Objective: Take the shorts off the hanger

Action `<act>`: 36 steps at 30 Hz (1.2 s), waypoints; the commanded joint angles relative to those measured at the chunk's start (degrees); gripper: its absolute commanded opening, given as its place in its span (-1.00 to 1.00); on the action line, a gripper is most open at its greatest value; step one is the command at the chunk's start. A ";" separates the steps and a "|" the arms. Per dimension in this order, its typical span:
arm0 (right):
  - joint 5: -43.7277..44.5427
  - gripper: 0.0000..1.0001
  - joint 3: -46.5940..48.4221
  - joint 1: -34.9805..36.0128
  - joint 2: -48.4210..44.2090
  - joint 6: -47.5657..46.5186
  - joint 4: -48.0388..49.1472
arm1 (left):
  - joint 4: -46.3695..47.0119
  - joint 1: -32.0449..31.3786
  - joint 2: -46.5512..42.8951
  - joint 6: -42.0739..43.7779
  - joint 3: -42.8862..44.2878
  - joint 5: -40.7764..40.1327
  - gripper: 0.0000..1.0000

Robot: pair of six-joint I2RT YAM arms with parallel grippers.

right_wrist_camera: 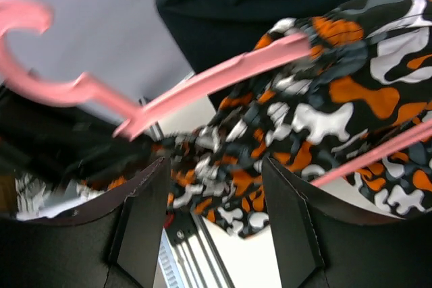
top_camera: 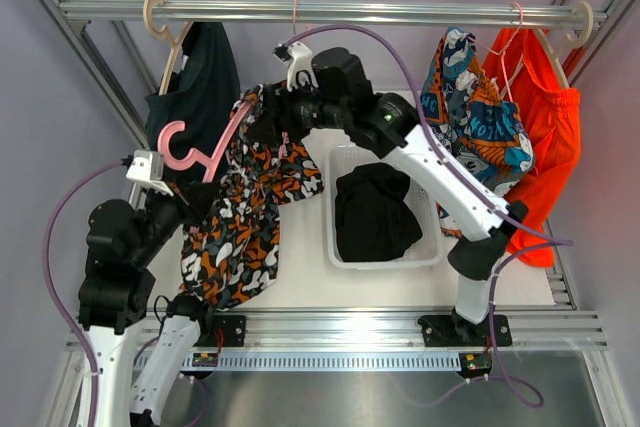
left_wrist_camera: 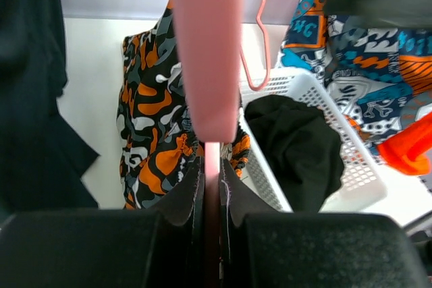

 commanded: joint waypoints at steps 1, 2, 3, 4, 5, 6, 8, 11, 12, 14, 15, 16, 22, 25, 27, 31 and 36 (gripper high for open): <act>9.30 0.28 4.64 1.35 4.07 10.18 2.71 | 3.56 -0.09 -2.70 -4.96 -1.96 1.82 -1.00; 9.92 0.28 4.90 1.87 4.69 10.44 3.15 | 3.65 -0.09 -3.41 -5.92 -2.49 1.91 -1.00; 10.19 0.27 4.99 2.05 5.74 10.53 4.63 | 3.65 -0.09 -4.72 -6.28 -2.93 2.00 -1.00; 11.49 0.26 5.78 2.14 6.44 10.45 5.08 | 3.56 -0.09 -5.34 -6.63 -3.28 2.00 -1.00; 12.55 0.24 6.57 2.40 6.97 10.27 5.00 | 3.39 -0.09 -5.78 -7.07 -3.81 2.09 -1.00; 13.08 0.23 7.18 2.58 7.68 9.66 5.17 | 3.04 -0.09 -6.57 -7.25 -3.90 2.17 -1.00; 15.45 0.19 7.63 2.58 8.82 8.60 5.26 | 2.24 -0.09 -7.28 -7.68 -4.34 2.17 -1.00; 16.34 0.13 7.19 2.58 9.61 7.28 5.70 | 2.24 -0.09 -8.77 -8.30 -4.69 2.09 -1.00; 16.52 0.12 7.36 2.58 9.88 6.93 6.05 | 2.24 -0.09 -9.04 -8.48 -4.87 2.17 -1.00; 17.92 0.11 7.01 2.58 10.41 6.14 6.75 | 2.15 -0.09 -9.65 -8.91 -5.05 2.35 -1.00; 18.45 0.08 7.01 2.67 10.67 5.96 7.45 | 2.07 -0.09 -9.83 -9.00 -5.22 2.44 -1.00; 18.89 -0.06 6.75 2.58 10.76 5.18 8.07 | 2.15 -0.09 -10.01 -9.18 -5.31 2.44 -1.00; 21.33 -0.71 4.91 2.58 9.97 1.14 13.17 | 0.31 -0.09 -11.50 -8.74 -5.57 2.53 -1.00; 23.36 -1.00 4.64 2.14 9.53 -1.84 15.80 | -1.70 -0.09 -12.03 -7.69 -5.22 2.88 -1.00; 25.03 -1.00 5.60 1.00 10.14 -3.87 16.95 | -3.29 -0.09 -12.47 -5.67 -4.52 2.97 -1.00; 27.76 -1.00 12.79 -2.77 13.21 -6.16 17.31 | -9.78 -0.09 -13.52 -0.76 -2.59 2.70 -1.00; 27.68 -1.00 15.37 -6.38 15.50 -9.68 18.18 | -11.47 -0.09 -16.68 0.93 -1.18 2.52 -1.00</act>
